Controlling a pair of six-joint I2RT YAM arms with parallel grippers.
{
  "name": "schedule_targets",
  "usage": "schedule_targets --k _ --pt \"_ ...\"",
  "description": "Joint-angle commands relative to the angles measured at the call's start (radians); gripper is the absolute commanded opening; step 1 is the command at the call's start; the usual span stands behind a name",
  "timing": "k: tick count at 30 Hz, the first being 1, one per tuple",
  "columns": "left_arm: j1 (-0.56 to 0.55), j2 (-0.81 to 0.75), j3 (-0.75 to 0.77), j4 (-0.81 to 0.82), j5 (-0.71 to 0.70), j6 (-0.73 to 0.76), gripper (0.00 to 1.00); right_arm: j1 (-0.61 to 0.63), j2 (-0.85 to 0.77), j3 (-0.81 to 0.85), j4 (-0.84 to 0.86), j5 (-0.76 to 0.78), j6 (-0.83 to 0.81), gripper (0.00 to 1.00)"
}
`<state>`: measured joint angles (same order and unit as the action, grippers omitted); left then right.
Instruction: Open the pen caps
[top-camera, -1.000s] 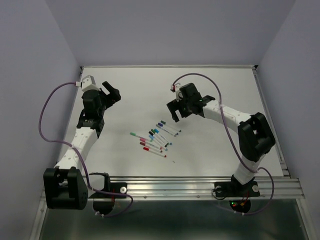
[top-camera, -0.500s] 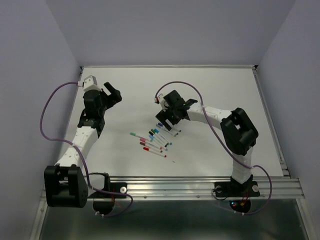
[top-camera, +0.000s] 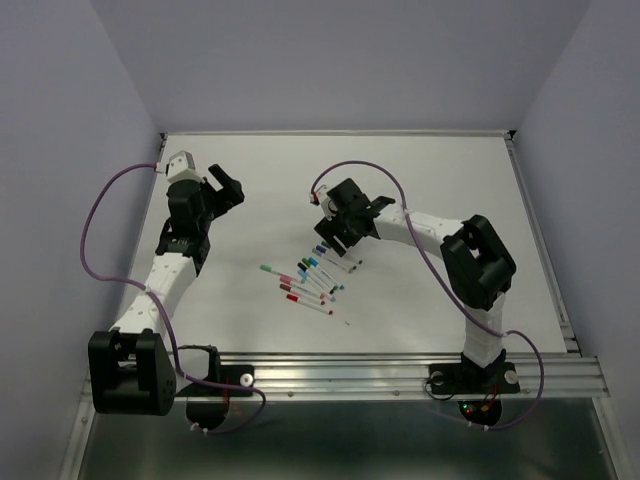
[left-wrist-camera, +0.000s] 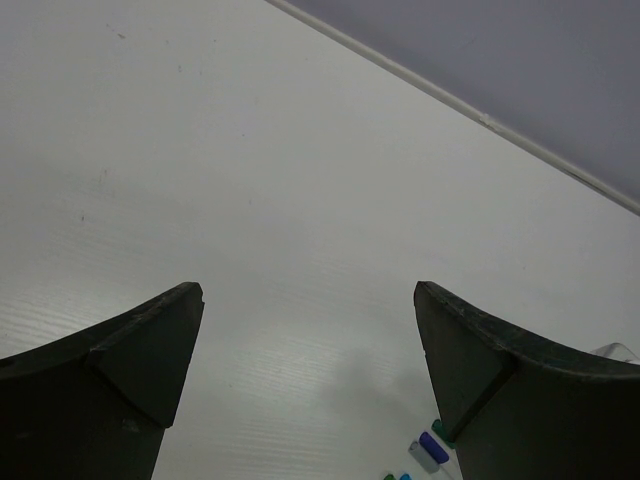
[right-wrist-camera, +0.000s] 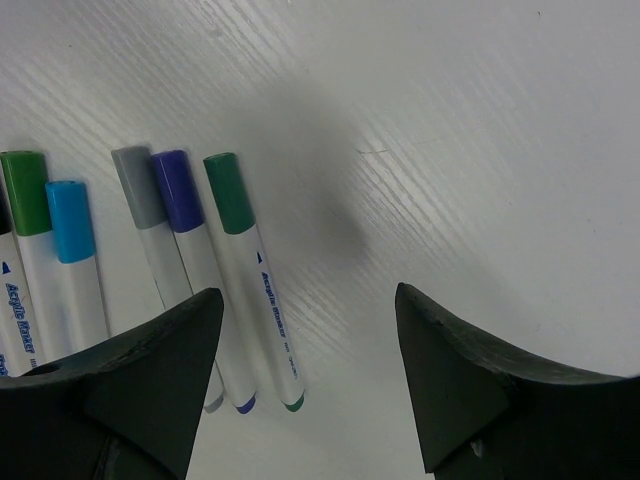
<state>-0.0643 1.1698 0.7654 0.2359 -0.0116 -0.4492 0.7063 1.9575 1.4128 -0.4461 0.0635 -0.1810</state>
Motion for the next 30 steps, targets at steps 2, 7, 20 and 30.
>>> schedule_targets --k 2,7,20,30 --pt "-0.003 -0.005 -0.009 0.045 0.007 0.021 0.99 0.002 0.011 0.02 0.0 0.004 -0.008 0.74" --pt "-0.005 -0.009 -0.011 0.045 0.007 0.023 0.99 0.002 0.015 0.006 0.0 -0.001 -0.011 0.66" --pt "-0.005 -0.009 -0.012 0.043 0.007 0.024 0.99 0.002 0.032 -0.015 0.001 -0.022 0.008 0.58" --pt "-0.005 -0.007 -0.02 0.052 0.037 0.026 0.99 0.002 0.053 -0.046 0.003 -0.028 -0.024 0.42"
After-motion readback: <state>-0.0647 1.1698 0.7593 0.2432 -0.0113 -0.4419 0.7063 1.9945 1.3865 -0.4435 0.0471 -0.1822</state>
